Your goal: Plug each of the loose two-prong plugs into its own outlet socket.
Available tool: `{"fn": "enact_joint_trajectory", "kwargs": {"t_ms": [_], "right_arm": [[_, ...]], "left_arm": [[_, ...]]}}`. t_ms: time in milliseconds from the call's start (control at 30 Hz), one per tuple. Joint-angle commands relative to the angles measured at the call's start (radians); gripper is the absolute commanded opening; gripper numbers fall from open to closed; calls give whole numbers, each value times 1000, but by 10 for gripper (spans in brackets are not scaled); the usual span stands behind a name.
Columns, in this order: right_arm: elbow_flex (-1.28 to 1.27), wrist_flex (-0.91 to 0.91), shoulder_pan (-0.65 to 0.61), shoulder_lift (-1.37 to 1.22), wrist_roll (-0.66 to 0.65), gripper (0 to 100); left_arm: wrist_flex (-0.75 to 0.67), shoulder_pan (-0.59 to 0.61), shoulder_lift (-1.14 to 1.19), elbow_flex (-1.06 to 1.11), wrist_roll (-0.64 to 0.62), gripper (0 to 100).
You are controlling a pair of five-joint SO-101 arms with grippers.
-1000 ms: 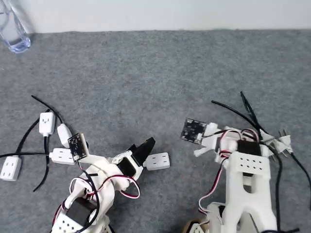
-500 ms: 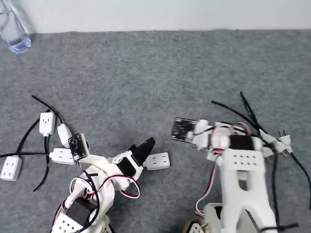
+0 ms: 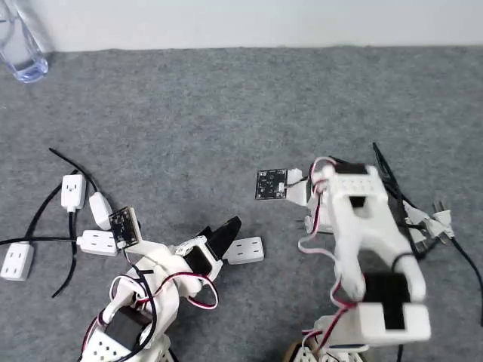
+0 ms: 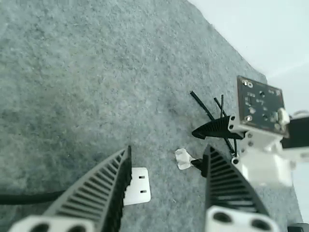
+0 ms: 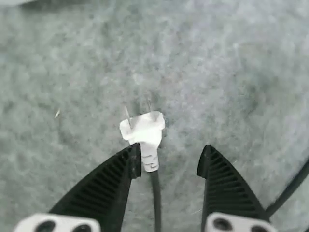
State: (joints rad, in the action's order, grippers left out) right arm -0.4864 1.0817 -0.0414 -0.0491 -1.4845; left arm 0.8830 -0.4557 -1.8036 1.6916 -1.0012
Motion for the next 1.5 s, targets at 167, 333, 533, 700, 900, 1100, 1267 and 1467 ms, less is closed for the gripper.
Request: {"fn": "enact_joint_trajectory", "kwargs": {"t_ms": [167, 333, 533, 700, 900, 1100, 1267, 1467], "right_arm": [[311, 278, 2, -151, -141, 197], [325, 331, -8, -171, -143, 197], [296, 331, -13, -179, -146, 197], [222, 228, -21, -179, -144, 197], [173, 170, -25, -180, -146, 197], [207, 174, -28, -255, -178, 117], [250, 216, -25, -286, -189, 79], [250, 237, -21, -286, -256, 8]], "left_arm": [[-3, 0, -6, -7, 14, 227], [-3, 0, -6, -7, 14, 227], [-3, 0, -6, -7, 14, 226], [0, 0, -5, -7, 14, 226], [-3, 0, -3, -7, 14, 226], [-3, 0, -3, -7, 14, 226], [-2, 0, -3, -7, 14, 225], [-2, 0, -3, -7, 14, 225]]}}
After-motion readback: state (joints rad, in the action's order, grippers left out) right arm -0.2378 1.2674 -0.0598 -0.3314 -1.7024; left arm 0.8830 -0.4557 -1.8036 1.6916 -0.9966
